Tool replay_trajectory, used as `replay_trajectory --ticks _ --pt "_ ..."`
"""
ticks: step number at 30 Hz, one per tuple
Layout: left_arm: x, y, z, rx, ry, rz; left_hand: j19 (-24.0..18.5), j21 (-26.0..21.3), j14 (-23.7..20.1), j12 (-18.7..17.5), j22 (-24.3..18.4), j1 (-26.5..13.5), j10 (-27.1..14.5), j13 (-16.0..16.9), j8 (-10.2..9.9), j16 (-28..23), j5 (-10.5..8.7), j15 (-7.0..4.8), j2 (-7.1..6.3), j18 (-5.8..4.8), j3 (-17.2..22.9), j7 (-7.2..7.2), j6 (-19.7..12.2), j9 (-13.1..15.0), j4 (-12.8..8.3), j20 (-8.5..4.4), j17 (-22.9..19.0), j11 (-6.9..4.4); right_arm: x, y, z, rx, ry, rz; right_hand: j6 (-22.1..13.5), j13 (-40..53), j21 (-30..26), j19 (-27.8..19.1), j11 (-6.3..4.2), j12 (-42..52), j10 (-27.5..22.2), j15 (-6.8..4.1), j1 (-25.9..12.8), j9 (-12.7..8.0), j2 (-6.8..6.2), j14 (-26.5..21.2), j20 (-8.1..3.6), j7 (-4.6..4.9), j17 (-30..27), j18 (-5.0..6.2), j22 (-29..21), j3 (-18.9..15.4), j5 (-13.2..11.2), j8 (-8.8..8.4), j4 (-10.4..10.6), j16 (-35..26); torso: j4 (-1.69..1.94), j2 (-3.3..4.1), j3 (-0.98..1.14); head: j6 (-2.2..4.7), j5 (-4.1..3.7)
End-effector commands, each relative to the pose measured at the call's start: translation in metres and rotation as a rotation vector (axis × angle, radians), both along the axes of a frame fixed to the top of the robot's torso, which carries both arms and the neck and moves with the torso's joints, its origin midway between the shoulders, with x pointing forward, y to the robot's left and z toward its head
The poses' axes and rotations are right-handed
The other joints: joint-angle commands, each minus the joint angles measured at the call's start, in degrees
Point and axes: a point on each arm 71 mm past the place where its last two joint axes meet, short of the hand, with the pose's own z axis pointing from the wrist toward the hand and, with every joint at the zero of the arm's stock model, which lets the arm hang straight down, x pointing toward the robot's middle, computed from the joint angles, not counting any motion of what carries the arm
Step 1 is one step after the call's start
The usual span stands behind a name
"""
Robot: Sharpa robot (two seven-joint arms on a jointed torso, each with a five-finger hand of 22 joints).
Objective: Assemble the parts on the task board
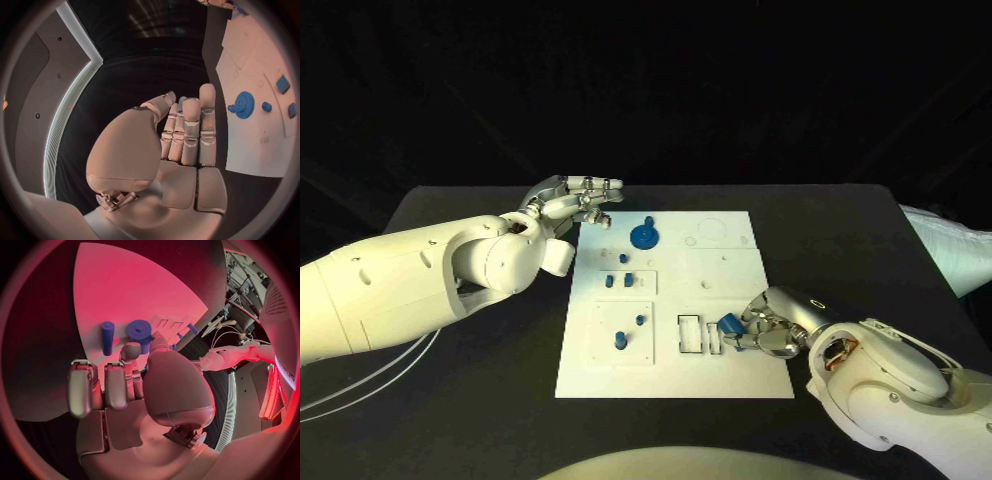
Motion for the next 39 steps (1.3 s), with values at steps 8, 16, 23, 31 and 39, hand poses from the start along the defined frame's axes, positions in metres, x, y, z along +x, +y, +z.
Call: replay_trajectory --ticks 8,16,23,31,39 --pt "-0.001 -0.002 0.0 -0.015 -0.005 -0.019 -0.1 -0.4 -0.3 0.4 -0.1 -0.6 -0.4 0.1 0.4 -0.1 0.0 -0.04 -0.01 1.13 -0.4 -0.04 -0.4 -0.1 0.0 0.11 -0.1 0.0 -0.006 -0.001 0.001 0.074 -0.037 -0.061 1.9 2.9 1.2 1.4 -0.68 2.0 1.4 -0.89 3.4 1.0 2.91 3.5 -0.25 -0.75 1.7 -0.71 3.4 0.9 1.0 1.48 -0.2 1.3 -0.06 0.01 -0.01 0.13 0.14" --pt "-0.001 -0.003 0.0 -0.016 -0.008 -0.017 -0.1 -0.5 -0.4 0.5 -0.1 -0.6 -0.4 0.1 0.4 -0.1 0.01 -0.05 0.0 1.14 -0.4 -0.05 -0.4 -0.1 0.0 0.11 -0.2 0.0 -0.008 0.005 0.017 0.188 -0.034 -0.076 2.0 4.5 1.9 2.1 -0.81 2.7 2.0 -1.04 3.1 1.5 3.6 3.6 -0.48 -0.87 2.9 -0.99 4.6 1.2 2.9 1.59 0.3 2.1 0.01 0.05 -0.01 0.37 0.05" --pt "-0.001 -0.003 0.001 -0.016 -0.016 -0.008 -0.1 -0.5 -0.3 0.6 -0.2 -0.4 -0.4 0.1 0.5 0.0 0.05 -0.08 0.09 1.16 -0.4 -0.1 -0.3 -0.1 -0.1 0.11 -0.1 -0.06 -0.01 0.015 0.015 0.211 0.055 -0.06 1.9 4.7 2.0 2.1 -0.78 2.4 2.0 -1.02 2.1 1.7 3.68 3.6 -0.48 -0.85 3.0 -1.01 4.7 0.9 4.1 1.53 0.4 2.1 -0.04 0.04 -0.05 0.17 0.23" --pt "-0.001 -0.004 0.001 -0.018 -0.018 -0.01 -0.1 -0.5 -0.3 0.6 -0.2 -0.4 -0.4 0.1 0.5 0.0 0.05 -0.08 0.09 1.16 -0.4 -0.1 -0.3 -0.1 -0.1 0.11 -0.1 -0.06 -0.01 0.031 0.01 0.212 0.115 -0.033 2.8 5.0 2.1 2.2 -0.97 1.9 2.2 -1.12 0.6 2.3 3.18 3.6 -0.52 -1.14 3.6 -1.02 4.8 0.0 3.3 1.97 0.3 2.4 0.09 0.11 -0.05 0.15 0.22" --pt "-0.002 -0.005 0.001 -0.018 -0.017 -0.012 -0.1 -0.6 -0.3 0.7 -0.2 -0.2 -0.4 0.1 0.5 0.0 0.06 -0.11 0.13 1.17 -0.4 -0.12 -0.3 -0.1 -0.2 0.1 -0.1 -0.08 -0.007 0.039 0.007 0.176 0.115 -0.016 3.5 5.0 1.9 1.9 -1.14 0.4 2.4 -1.26 -4.1 3.4 3.44 3.5 -0.65 -1.42 3.4 -0.96 4.7 -2.4 5.1 2.15 0.4 2.3 -0.07 0.06 -0.04 0.06 0.5"
